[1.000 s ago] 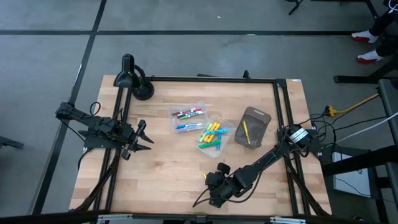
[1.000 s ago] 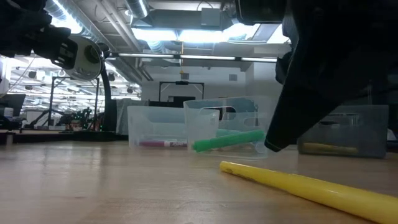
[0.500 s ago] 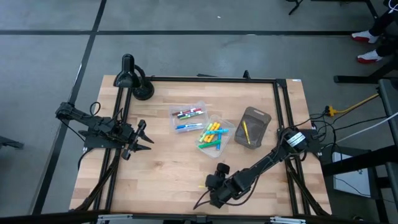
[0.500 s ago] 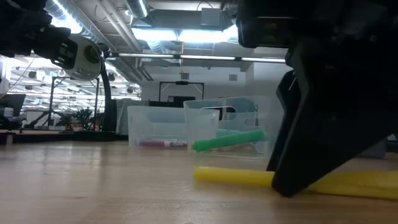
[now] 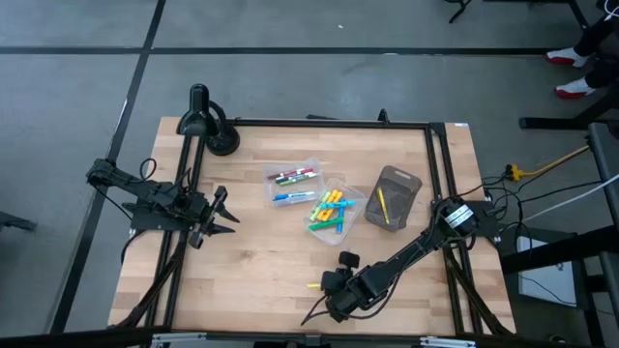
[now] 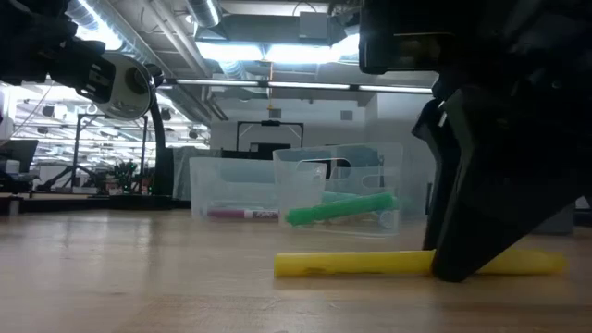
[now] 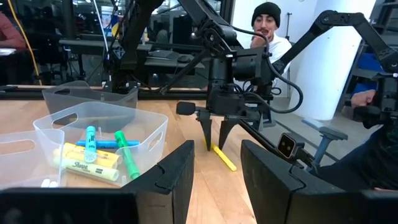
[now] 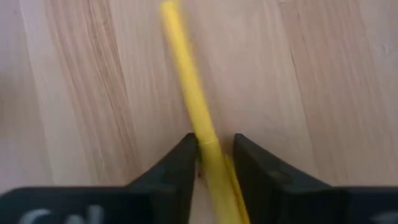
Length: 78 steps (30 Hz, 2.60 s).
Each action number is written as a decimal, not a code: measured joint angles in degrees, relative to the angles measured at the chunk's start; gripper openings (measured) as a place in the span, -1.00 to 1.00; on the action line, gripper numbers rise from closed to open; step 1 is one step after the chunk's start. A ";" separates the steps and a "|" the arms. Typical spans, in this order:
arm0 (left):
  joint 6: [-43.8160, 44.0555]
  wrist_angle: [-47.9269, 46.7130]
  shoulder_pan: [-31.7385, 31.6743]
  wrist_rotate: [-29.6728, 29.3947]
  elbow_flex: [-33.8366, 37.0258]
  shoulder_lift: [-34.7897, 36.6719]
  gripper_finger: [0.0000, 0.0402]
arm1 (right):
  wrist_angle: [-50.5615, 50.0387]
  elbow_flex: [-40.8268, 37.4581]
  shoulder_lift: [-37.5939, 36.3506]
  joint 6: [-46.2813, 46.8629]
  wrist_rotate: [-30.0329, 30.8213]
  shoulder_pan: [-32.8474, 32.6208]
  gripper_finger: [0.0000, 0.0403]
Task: Pick & Place Markers
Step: Put the yellow pen into the black bin
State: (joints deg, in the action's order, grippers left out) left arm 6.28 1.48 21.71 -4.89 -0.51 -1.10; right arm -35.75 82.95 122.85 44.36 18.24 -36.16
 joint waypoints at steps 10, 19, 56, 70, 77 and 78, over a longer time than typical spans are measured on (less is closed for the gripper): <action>0.02 0.00 0.00 0.00 0.00 0.00 -0.36 | -5.94 4.19 0.07 -1.53 0.24 -0.02 -0.85; 0.02 0.00 -0.02 0.00 0.00 0.00 -0.37 | -20.14 14.22 0.69 -1.26 2.72 -0.15 -0.85; 0.00 0.00 0.00 0.00 0.00 0.00 -0.37 | -51.96 45.56 0.26 -5.88 10.74 0.13 -0.82; 0.02 0.00 0.00 0.00 0.00 -0.02 -0.36 | -54.29 46.29 0.22 -8.60 11.13 2.05 -0.81; 0.02 0.00 -0.02 0.00 0.00 -0.02 -0.37 | -54.27 46.28 0.02 -10.79 10.71 2.56 -0.81; 0.00 0.00 -0.02 0.00 0.00 0.00 -0.37 | -54.21 46.15 -0.29 -10.93 10.71 2.56 -0.81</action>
State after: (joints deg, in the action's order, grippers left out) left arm 6.28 1.48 21.69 -4.89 -0.51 -1.10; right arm -89.96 129.09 122.56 33.42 28.95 -33.61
